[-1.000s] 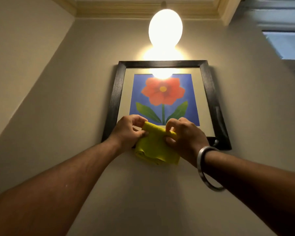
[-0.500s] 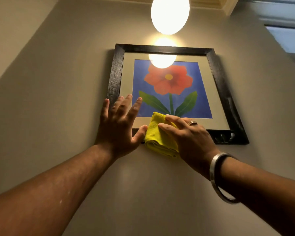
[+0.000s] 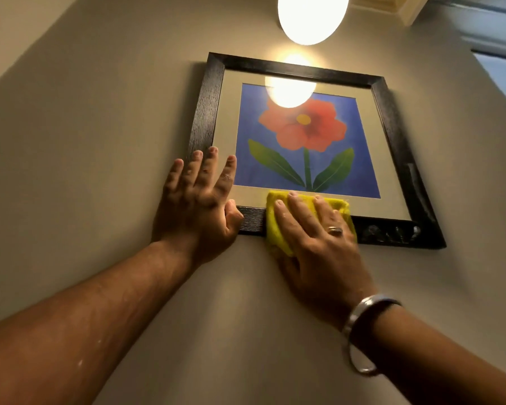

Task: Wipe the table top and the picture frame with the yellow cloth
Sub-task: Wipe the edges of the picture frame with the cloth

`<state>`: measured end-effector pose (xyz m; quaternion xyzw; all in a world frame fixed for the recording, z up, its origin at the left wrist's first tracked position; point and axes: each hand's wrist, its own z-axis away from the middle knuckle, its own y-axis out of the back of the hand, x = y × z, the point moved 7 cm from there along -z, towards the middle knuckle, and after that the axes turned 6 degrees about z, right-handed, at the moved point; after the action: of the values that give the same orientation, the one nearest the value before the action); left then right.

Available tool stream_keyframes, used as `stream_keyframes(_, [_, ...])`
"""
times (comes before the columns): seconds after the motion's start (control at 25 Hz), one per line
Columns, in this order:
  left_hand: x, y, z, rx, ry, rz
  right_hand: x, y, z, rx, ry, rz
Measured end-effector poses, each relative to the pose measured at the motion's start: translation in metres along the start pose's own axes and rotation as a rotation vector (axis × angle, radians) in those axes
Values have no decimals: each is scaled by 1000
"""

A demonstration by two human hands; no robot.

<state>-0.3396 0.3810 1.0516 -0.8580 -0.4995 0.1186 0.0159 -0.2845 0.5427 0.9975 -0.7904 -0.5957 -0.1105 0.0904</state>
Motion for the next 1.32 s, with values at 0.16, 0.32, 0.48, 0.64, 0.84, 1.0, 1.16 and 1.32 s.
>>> stream_keyframes(0.16, [1,-1,-1,-5,-7,-12,94,8,31,-13,-358,-60])
stream_keyframes(0.32, [3,-2,-1,-47,-9,-23,-8,4,-2,16,-124,-141])
stream_keyframes(0.48, [0,-3,-1,-71,15,-27,11,6,9,75,-77,-196])
stream_keyframes(0.64, [0,-2,0,-75,2,-25,131,17,44,120,-605,-175])
stream_keyframes(0.84, [1,-2,-1,-113,9,-18,-10,10,-2,51,-119,-235])
stream_keyframes(1.0, [1,-1,0,-121,31,-29,42,1,22,35,-57,-113])
stream_keyframes(1.16, [0,0,1,-108,26,-33,143,6,49,7,-558,-42])
stream_keyframes(1.32, [-1,-3,-1,-141,26,-33,21,-7,22,-38,-120,-161])
